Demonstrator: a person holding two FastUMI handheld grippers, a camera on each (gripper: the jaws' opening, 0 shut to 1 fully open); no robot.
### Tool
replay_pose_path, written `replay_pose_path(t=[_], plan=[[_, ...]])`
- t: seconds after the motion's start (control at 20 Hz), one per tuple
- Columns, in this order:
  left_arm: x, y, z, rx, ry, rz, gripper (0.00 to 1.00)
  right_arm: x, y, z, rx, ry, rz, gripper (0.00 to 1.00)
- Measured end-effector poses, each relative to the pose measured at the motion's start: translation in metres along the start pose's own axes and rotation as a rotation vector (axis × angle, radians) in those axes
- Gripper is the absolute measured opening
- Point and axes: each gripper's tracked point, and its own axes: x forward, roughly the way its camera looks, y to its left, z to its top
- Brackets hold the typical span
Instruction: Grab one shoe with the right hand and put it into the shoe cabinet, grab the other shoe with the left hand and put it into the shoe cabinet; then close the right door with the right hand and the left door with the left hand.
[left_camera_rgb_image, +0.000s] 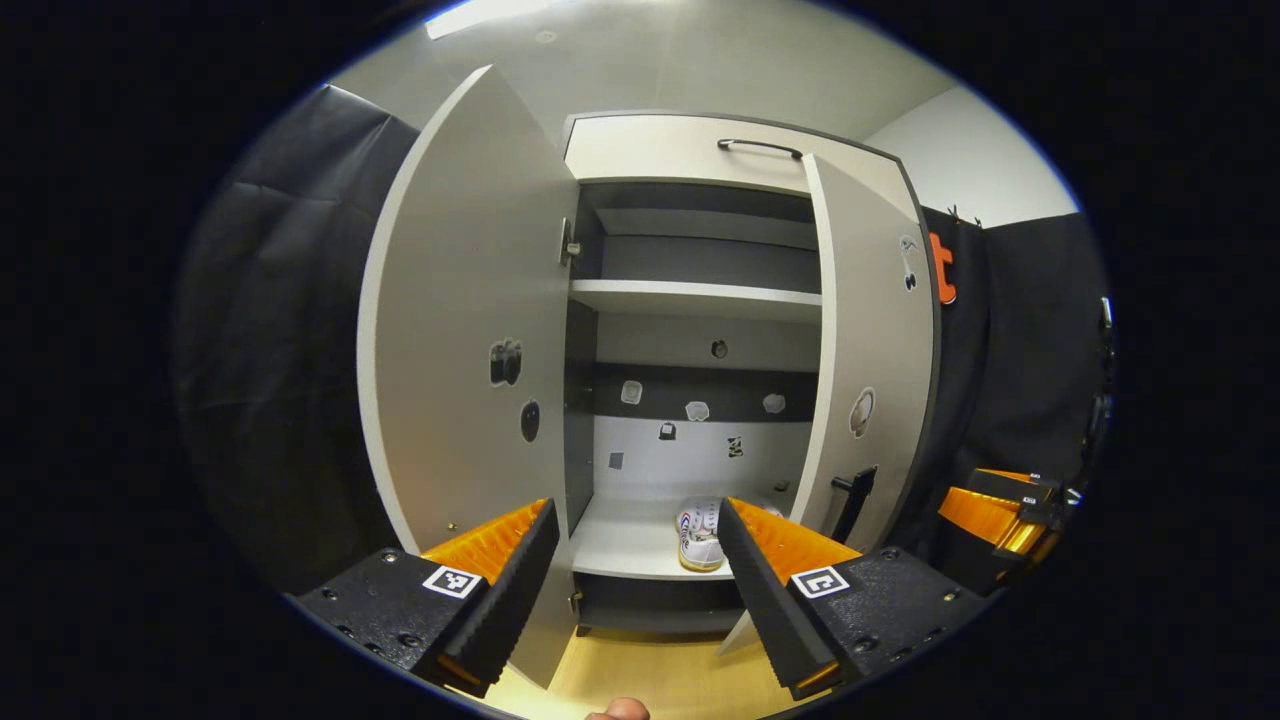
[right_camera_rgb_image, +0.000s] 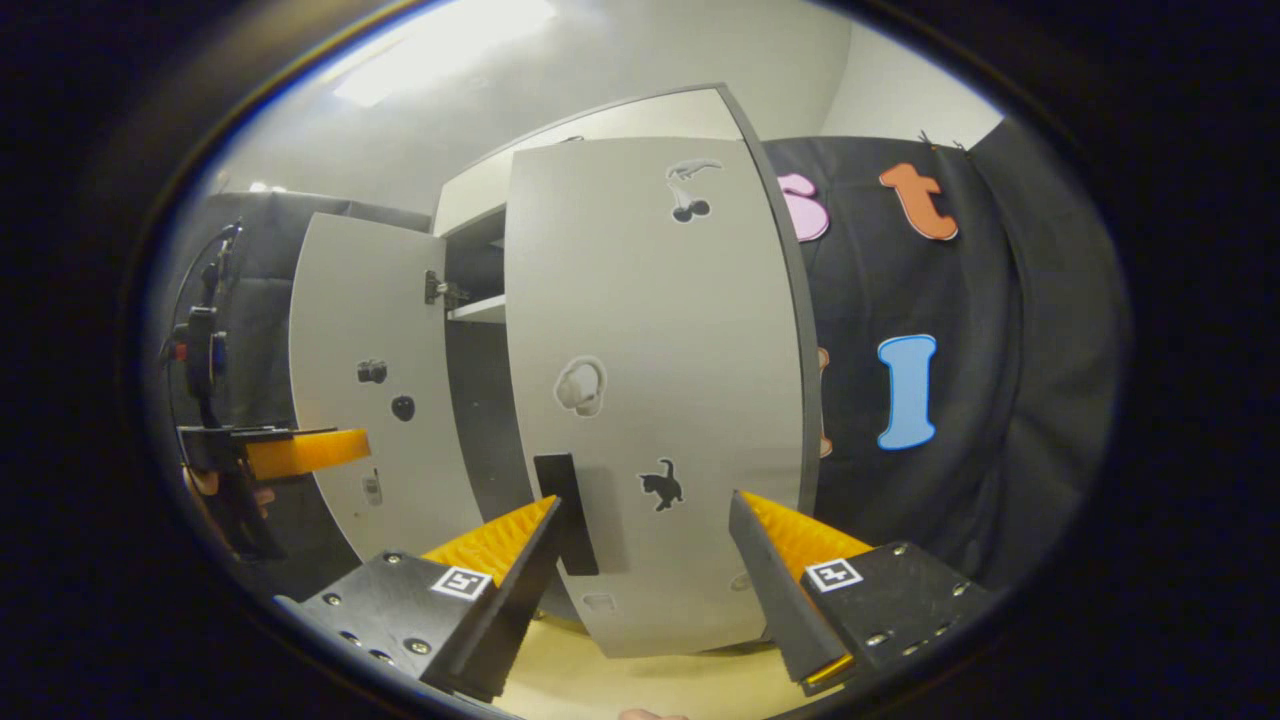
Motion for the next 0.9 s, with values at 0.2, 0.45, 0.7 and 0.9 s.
replay_pose_path(t=[0.2,0.45,0.7,0.9], plan=[[-0.023,0.012,0.013,-0.006,-0.02,0.04,0.94,0.004,0.0,-0.005,0.002,0.012,0.02,0.98],[-0.055,0.04,0.031,0.0,-0.069,0.12,0.94,0.009,0.004,-0.014,0.006,0.032,0.041,0.98],[-0.067,0.091,0.034,0.013,-0.083,0.242,0.93,0.012,0.009,-0.025,0.012,0.056,0.042,0.98],[-0.066,0.141,0.033,0.032,-0.08,0.35,1.0,0.011,0.007,-0.028,0.011,0.063,0.015,0.98]])
